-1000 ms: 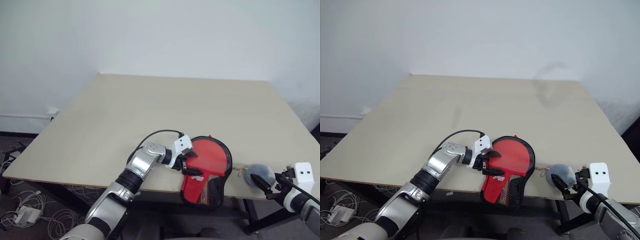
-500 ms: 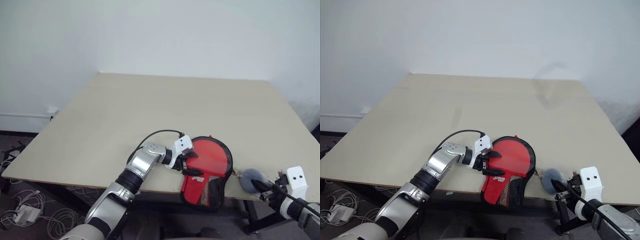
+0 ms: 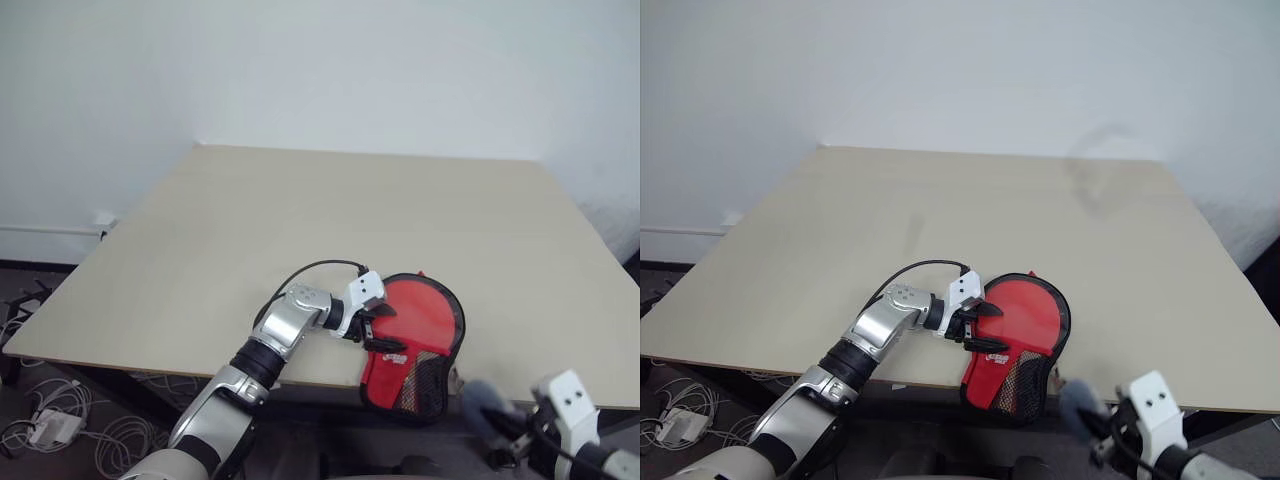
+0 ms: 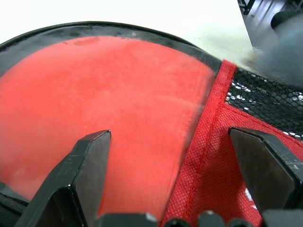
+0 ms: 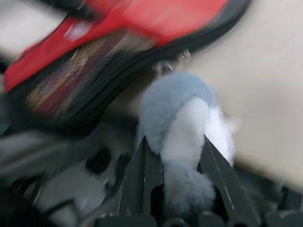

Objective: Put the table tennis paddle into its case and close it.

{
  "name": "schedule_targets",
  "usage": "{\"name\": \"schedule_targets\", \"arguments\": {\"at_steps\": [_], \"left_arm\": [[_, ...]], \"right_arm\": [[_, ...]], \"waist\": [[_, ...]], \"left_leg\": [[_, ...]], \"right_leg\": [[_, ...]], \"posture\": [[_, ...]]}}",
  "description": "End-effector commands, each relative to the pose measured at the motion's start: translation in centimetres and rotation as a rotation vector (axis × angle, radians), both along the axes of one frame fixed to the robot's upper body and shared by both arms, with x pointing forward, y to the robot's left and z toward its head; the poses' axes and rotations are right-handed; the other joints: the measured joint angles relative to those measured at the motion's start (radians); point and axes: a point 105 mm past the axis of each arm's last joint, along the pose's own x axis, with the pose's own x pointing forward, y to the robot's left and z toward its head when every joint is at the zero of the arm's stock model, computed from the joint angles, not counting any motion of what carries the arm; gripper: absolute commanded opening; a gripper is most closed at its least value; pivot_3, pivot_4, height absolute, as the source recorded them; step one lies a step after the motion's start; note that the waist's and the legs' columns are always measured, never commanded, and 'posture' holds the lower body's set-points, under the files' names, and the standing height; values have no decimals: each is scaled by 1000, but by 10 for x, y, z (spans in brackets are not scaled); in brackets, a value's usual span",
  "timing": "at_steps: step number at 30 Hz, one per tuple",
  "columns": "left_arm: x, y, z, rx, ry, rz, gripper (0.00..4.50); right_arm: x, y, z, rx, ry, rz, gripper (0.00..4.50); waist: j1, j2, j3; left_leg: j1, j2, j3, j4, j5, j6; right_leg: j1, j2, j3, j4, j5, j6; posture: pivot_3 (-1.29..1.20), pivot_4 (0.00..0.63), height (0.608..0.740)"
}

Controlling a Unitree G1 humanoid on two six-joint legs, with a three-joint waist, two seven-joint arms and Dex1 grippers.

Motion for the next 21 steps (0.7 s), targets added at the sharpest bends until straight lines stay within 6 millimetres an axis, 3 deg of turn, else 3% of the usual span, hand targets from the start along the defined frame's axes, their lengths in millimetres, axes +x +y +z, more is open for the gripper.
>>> {"name": "schedule_targets", "arguments": {"at_steps": [1,5,9,13,21], "left_arm": [[-15,17,-42,142,140,32,4231],[-17,17,-43,142,148,26,4231],[-18,15,-43,140,156,19,4231],[-18,15,-43,141,154,14,4231],[-15,16,-42,143,143,23,4231]], "right_arm": [[-18,24,10,43,11,110,180],[-40,35,10,58,56,147,179],[-40,31,8,31,52,118,179],[-32,30,12,15,6,130,179],[0,13,30,-86,-163,134,179]], "waist": [[-1,0,0],[-2,-2,0],[-1,-4,1],[0,-4,1],[1,-5,1]], "left_leg": [[0,0,0,0,0,0],[2,1,-1,0,0,0],[4,1,0,-1,-1,0],[4,0,1,-1,-2,1],[4,-3,1,-1,-3,1]], "right_leg": [[0,0,0,0,0,0],[0,-4,0,0,0,0],[0,-18,-13,-1,0,0],[0,-31,-30,-1,0,0],[0,-31,-33,-1,1,3]], "posture": [[0,0,728],[0,0,728],[0,0,728],[0,0,728],[0,0,728]]}}
